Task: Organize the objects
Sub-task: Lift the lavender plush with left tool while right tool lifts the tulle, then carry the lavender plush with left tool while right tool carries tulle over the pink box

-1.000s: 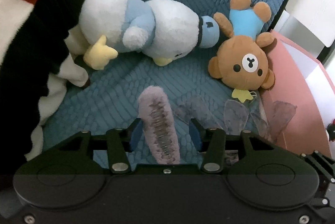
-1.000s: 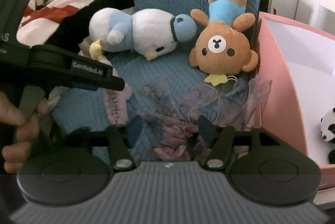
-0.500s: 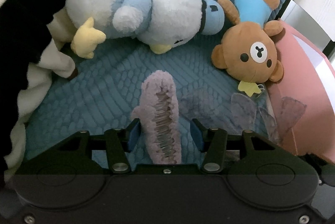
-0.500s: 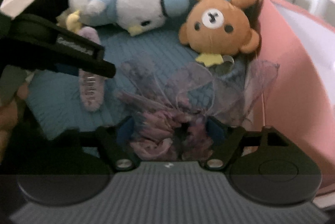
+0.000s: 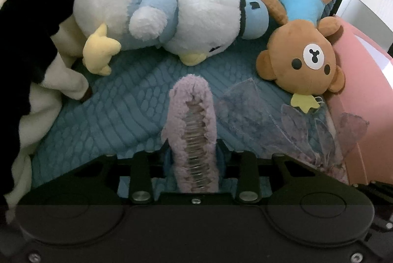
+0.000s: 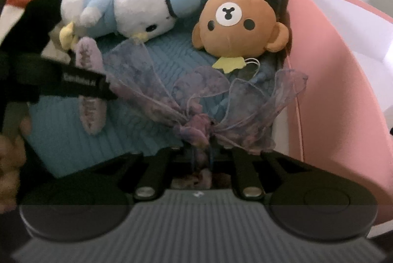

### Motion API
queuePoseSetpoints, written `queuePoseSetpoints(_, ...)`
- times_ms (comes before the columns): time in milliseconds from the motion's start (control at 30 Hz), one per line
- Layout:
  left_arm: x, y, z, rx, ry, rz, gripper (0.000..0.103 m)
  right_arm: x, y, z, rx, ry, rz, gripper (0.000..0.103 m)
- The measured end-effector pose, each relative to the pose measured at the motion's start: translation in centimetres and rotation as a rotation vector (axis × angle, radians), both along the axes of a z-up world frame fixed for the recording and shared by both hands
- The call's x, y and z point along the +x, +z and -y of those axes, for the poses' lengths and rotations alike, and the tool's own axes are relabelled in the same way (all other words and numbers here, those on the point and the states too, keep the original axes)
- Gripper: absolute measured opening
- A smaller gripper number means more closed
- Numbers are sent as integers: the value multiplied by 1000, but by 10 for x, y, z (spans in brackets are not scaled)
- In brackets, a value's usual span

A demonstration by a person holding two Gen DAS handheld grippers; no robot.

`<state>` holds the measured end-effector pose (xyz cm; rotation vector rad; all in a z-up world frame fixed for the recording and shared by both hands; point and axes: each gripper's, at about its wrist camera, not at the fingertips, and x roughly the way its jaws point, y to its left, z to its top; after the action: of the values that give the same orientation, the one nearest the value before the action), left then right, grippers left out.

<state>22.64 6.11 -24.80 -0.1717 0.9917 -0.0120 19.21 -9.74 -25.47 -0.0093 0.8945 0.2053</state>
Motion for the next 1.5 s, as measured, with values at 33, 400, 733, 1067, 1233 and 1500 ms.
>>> queuePoseSetpoints(33, -1, 1, -1, -10, 7, -2, 33, -1, 2, 0, 3, 0, 3, 12)
queuePoseSetpoints(400, -29, 34, -6, -102, 36, 25, 33, -19, 36, 1, 62, 12, 43, 12)
queuePoseSetpoints(733, -57, 83, 0, -148, 58, 36, 33, -37, 79, 12, 120, -22, 61, 12)
queuePoseSetpoints(1067, -69, 129, 44, -135, -22, 35, 33, -44, 132, 34, 145, -43, 93, 12)
queuePoseSetpoints(1233, -73, 142, 67, -145, -58, 31, 33, -46, 151, 54, 130, -54, 113, 13)
queuePoseSetpoints(1500, -64, 173, 93, -212, -92, 50, 33, -31, 186, 76, 128, -42, 153, 13)
